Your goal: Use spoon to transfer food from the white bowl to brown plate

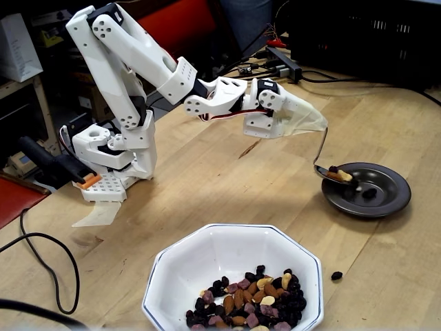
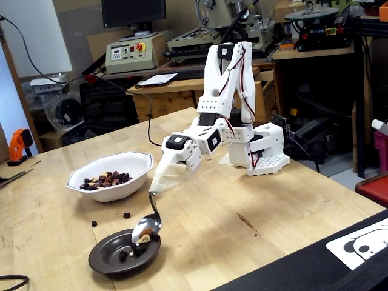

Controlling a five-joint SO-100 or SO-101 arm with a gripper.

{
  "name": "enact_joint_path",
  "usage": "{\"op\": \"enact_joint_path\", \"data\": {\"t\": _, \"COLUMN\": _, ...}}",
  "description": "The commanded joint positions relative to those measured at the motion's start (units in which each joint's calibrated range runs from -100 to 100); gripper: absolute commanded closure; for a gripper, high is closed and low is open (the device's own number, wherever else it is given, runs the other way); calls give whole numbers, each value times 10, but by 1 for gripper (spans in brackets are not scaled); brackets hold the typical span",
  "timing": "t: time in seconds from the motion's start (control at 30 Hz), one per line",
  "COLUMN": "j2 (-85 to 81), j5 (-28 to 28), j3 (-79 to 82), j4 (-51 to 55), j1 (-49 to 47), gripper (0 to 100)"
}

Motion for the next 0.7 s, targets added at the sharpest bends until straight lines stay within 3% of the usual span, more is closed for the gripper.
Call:
{"op": "enact_joint_path", "data": {"t": 0.0, "j2": 2, "j5": 0, "j3": -32, "j4": -8, "j1": 4, "gripper": 96}}
{"op": "enact_joint_path", "data": {"t": 0.2, "j2": 2, "j5": 8, "j3": -46, "j4": -8, "j1": 6, "gripper": 96}}
{"op": "enact_joint_path", "data": {"t": 0.67, "j2": 4, "j5": 126, "j3": -94, "j4": -8, "j1": 13, "gripper": 96}}
